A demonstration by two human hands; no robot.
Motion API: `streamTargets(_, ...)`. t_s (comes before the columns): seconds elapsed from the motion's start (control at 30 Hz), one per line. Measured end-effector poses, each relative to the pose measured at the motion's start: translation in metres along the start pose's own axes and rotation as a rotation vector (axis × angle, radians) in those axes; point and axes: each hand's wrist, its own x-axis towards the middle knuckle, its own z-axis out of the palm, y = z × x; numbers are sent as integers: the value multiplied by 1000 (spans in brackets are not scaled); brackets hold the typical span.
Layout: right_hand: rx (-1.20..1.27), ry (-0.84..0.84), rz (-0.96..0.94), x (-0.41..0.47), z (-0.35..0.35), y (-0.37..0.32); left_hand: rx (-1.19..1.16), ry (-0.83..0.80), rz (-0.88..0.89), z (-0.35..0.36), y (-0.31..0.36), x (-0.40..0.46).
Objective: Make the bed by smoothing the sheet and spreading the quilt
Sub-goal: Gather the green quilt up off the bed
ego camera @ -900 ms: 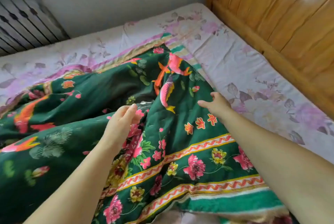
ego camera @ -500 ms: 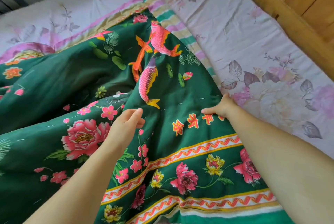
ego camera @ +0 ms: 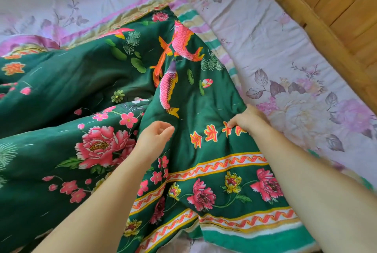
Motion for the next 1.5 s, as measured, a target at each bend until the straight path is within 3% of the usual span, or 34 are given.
streamTargets(0.23, 40, 205, -197, -121, -1, -55, -27, 0, 80, -50, 7, -45)
streamTargets(0.43, 67, 363, -642, -252, 10, -170, -274, 127, 211, -131, 1, -94)
streamTargets(0.6, 55, 283, -1003, -352, 57, -262, -432, 419, 235, -232, -44, -133)
streamTargets(0.8, -154, 136, -1321, -403, 144, -323, -582, 628, 132, -300, -133, -156)
streamTargets(0.93, -460, 71, -1355, -377, 205, -329, -489, 635, 15, -303, -178, -159)
streamTargets(1.0, -546, 120, -1319, -361, 228, -325, -396, 648, -43, -307, -198, -158)
streamTargets(1.3, -563, 316, -1127, -309, 254, -336, -89, 673, -207, -359, -239, -108)
streamTargets(1.5, -566, 346, -1091, -275, 298, -355, 152, 679, -185, -408, -256, -28)
